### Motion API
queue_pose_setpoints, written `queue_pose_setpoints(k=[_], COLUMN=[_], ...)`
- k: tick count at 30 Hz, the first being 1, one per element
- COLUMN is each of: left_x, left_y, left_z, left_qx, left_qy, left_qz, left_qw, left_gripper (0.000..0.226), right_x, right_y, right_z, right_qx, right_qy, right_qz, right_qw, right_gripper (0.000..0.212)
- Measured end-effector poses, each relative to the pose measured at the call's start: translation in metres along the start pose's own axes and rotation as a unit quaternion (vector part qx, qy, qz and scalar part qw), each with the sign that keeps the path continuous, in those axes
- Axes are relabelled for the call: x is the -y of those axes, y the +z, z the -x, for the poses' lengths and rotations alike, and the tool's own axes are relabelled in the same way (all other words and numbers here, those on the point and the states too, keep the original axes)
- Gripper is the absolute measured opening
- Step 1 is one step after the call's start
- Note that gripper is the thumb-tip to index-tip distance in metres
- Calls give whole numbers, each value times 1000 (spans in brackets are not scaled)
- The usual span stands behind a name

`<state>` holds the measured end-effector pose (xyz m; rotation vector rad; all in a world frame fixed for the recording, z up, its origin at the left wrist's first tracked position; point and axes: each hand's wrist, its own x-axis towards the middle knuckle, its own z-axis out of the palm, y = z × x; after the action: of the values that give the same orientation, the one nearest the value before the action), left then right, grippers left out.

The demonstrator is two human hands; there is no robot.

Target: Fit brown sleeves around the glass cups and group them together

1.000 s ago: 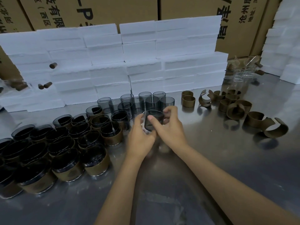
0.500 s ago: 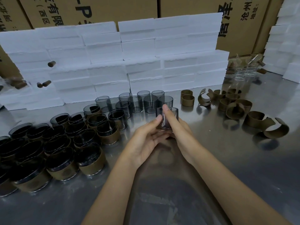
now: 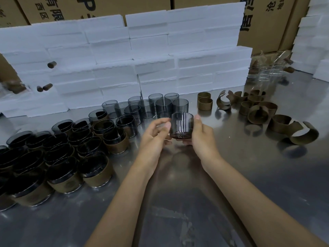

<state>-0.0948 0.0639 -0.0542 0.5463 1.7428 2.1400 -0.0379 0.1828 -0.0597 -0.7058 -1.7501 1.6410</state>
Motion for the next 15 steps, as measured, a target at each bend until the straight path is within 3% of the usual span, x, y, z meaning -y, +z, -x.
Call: queue_pose_setpoints(k=[3, 5, 7, 11, 15], left_x=[-3, -6, -7, -8, -8], left_y=[-3, -3, -3, -1, 3], left_z=[-1, 0, -1, 1, 4], left_qx=[-9, -2, 26, 105, 107], left_qy=[-3, -28, -36, -67, -104], left_qz=[13, 46, 33, -2, -11], left_qw=[1000, 999, 998, 992, 989], left_gripper=[15, 24, 43, 64, 77], right_x=[0, 6, 12, 16, 16], right_y=[0, 0, 0, 3, 1], right_z=[0, 4, 9, 19, 20], right_qx=[-23, -18, 15, 148, 179], right_qy=[-49, -53, -32, 18, 1], right_qz=[39, 16, -4, 16, 11], right_qw=[998, 998, 999, 989, 984], right_gripper=[50, 49, 48, 74, 61])
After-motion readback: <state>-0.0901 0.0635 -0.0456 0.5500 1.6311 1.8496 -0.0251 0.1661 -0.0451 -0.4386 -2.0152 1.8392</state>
